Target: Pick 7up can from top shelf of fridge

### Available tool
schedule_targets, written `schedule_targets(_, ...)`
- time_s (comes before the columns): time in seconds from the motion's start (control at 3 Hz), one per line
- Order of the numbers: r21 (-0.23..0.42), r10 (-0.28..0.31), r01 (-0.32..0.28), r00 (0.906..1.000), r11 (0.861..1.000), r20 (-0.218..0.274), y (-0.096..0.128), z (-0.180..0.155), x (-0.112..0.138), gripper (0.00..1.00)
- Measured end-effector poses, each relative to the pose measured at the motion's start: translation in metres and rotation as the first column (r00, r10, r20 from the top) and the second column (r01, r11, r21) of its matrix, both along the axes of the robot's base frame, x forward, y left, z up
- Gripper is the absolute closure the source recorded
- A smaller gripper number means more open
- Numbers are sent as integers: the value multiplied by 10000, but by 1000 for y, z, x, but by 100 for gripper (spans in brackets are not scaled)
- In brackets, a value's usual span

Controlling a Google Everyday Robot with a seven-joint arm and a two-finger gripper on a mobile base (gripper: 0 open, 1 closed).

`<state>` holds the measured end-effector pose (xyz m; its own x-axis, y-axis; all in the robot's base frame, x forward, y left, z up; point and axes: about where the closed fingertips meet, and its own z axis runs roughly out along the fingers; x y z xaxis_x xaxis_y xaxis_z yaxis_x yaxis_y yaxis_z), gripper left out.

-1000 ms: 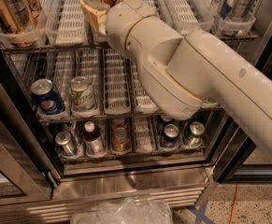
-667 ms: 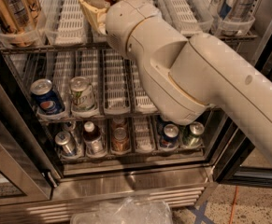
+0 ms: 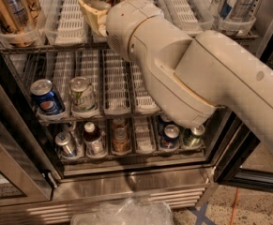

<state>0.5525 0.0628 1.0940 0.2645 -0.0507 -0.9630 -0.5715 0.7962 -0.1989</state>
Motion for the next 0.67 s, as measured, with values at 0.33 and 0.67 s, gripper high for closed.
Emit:
schedule_targets(0.33,50,50,-50,10000,10000,-21,2,2,-1,100)
schedule_targets(0.67,-408,-45,41,9999,9992,-109,2,-6,-11,100)
